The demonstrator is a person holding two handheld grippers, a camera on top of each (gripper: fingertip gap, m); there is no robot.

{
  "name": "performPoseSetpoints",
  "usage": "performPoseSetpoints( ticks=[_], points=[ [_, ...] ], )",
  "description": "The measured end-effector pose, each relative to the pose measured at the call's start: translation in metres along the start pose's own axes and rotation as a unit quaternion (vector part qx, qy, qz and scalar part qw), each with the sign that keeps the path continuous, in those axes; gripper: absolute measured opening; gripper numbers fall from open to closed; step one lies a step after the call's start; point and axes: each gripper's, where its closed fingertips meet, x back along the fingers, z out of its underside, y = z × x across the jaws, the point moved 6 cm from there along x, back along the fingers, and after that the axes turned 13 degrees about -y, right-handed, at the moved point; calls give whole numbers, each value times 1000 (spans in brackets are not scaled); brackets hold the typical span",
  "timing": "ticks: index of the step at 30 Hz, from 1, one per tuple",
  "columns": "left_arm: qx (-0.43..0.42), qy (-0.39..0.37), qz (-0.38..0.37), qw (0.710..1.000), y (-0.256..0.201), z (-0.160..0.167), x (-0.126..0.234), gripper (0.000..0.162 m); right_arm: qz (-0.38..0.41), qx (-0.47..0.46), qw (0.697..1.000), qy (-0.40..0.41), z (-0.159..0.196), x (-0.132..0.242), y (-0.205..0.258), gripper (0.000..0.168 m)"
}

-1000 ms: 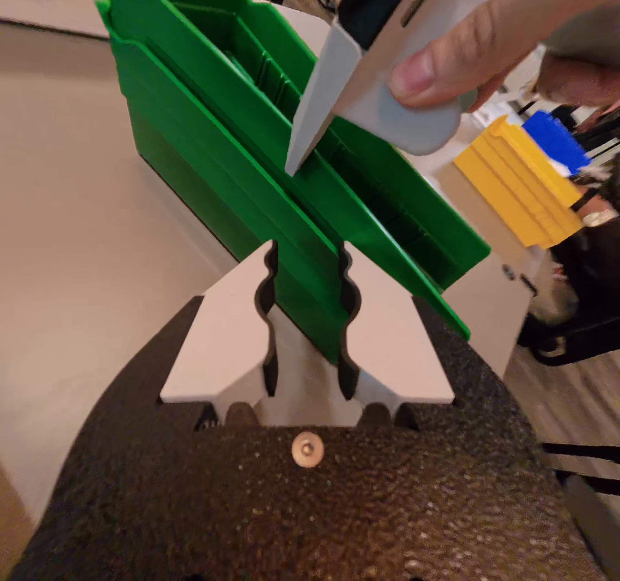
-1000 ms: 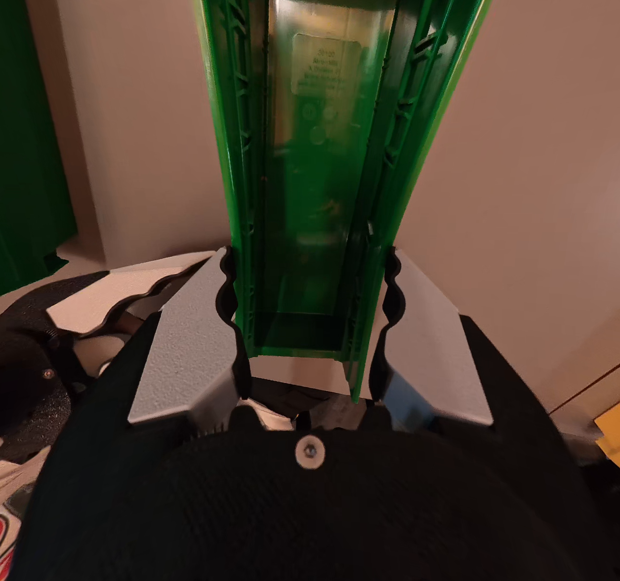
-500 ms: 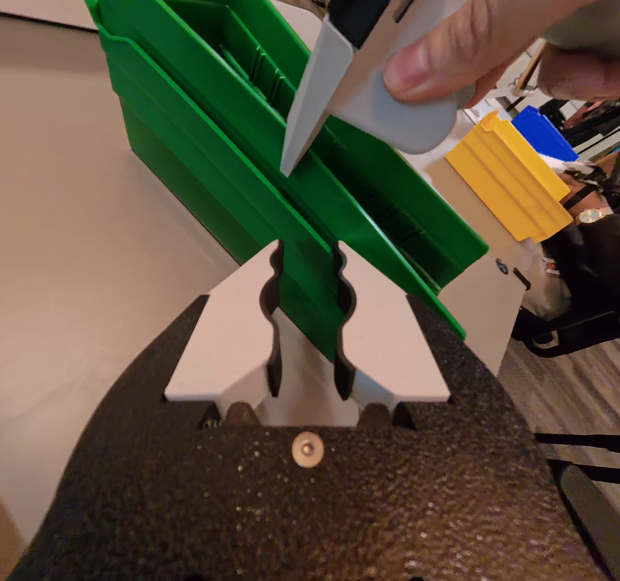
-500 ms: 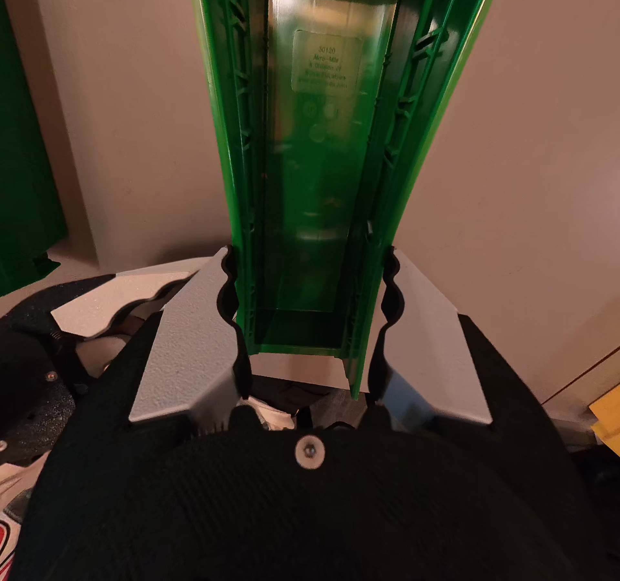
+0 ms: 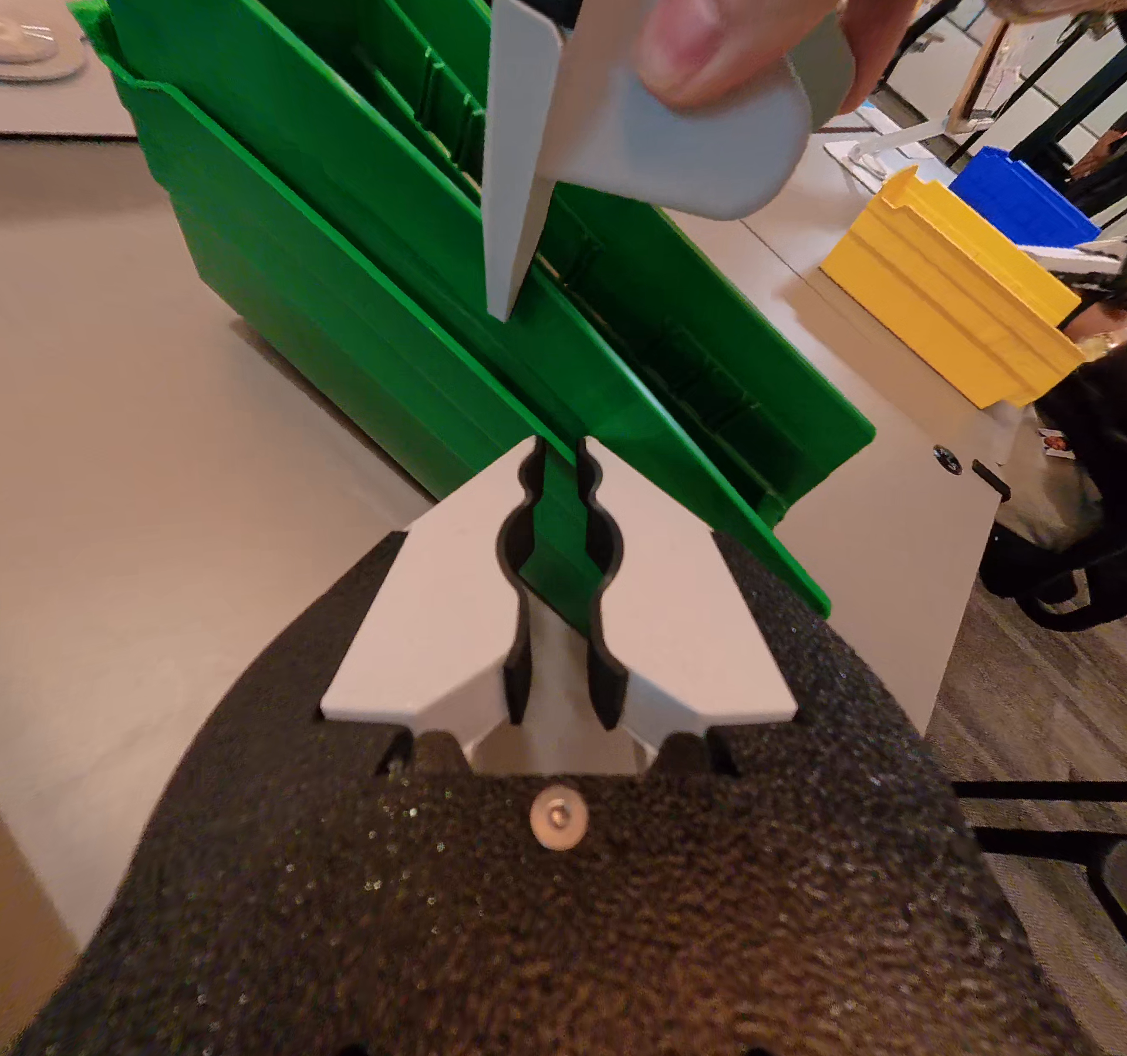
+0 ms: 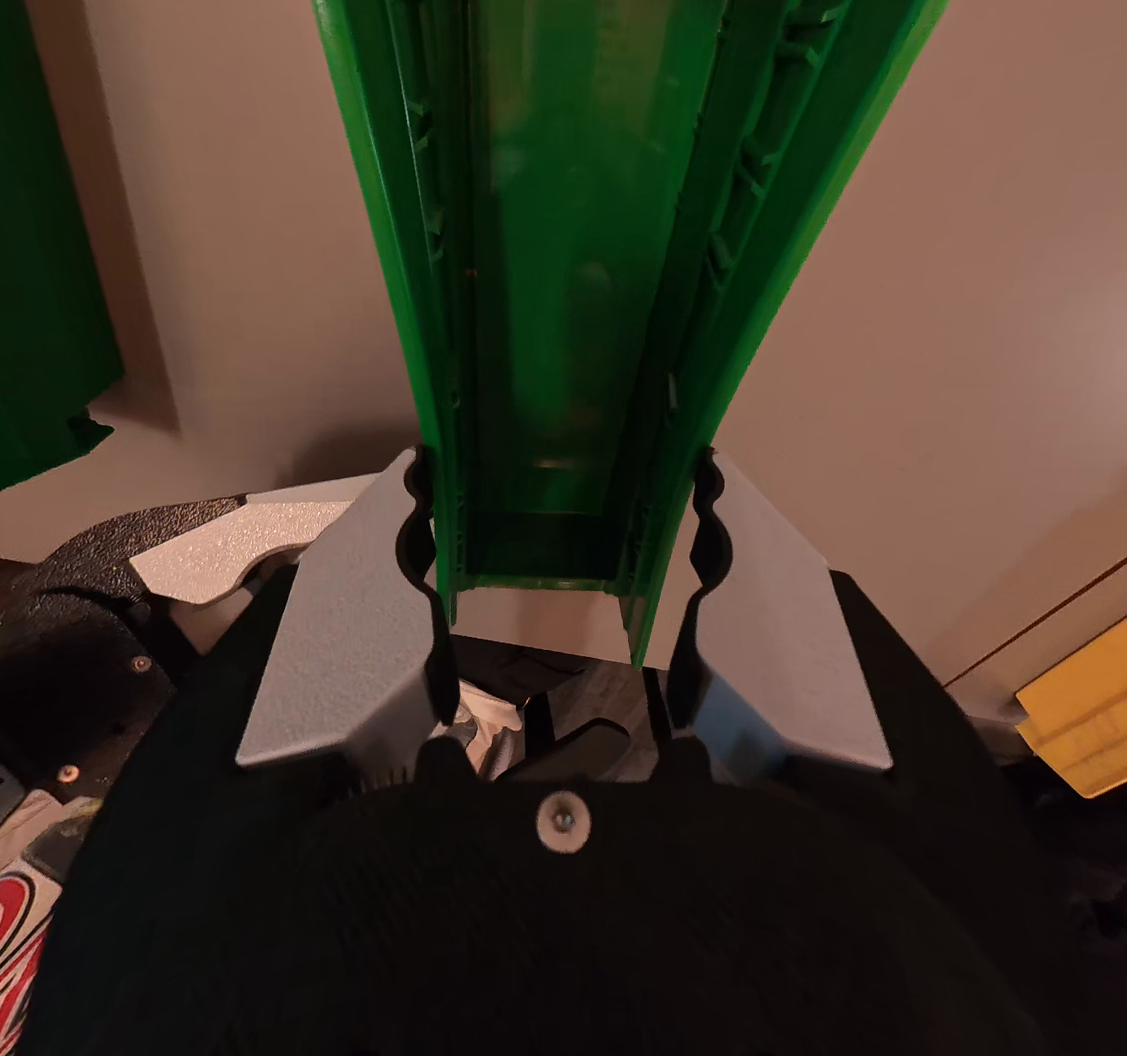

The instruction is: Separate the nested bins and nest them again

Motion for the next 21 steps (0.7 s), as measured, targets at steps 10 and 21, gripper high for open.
performPoseSetpoints(
  ticks=[10, 21],
  points=[
    [11, 2, -12, 1000, 9, 2, -2, 8, -9, 5, 1000, 0, -3, 21, 1, 88],
    [5, 5, -12, 1000, 9, 2, -2, 8, -39, -7, 998, -55, -12, 73, -5, 90]
  ],
)
